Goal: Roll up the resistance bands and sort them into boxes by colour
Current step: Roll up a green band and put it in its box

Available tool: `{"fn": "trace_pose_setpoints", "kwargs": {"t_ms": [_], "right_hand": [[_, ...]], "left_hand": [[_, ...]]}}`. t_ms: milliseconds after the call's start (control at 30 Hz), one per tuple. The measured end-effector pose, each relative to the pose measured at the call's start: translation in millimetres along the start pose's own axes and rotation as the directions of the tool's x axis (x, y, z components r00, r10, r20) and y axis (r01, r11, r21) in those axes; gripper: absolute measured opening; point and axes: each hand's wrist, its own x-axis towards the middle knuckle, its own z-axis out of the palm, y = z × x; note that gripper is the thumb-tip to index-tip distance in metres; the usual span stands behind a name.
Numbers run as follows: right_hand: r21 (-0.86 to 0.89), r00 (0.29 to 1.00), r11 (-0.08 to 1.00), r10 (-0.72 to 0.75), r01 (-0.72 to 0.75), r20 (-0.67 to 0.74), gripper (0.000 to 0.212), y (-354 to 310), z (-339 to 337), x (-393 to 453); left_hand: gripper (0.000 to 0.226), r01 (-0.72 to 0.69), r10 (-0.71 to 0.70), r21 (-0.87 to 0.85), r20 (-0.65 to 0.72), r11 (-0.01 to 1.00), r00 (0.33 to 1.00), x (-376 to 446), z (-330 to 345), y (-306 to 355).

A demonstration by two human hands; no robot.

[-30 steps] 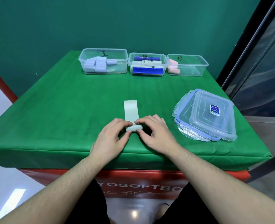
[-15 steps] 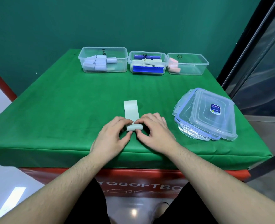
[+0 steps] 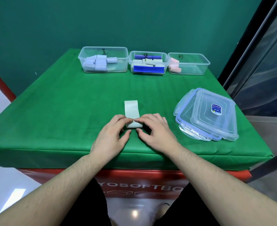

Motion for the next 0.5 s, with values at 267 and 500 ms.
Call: {"fn": "trace_pose_setpoints", "kwargs": {"t_ms": [267, 500], "right_hand": [[0.015, 1.000, 1.000, 0.011, -0.011, -0.007, 0.033, 0.3, -1.1, 0.7], [0.004, 0.999, 1.000, 0.018, -0.019, 0.030, 0.042, 2.0, 0.7, 1.5]], "left_hand": [[0.030, 0.018, -0.018, 0.007, 0.003, 1.000, 1.000, 4.1, 1.1, 0.3], [0.035, -0.005, -0.002, 0.156, 0.041, 0.988, 0.999, 9.5, 3.0, -4.5]]}}
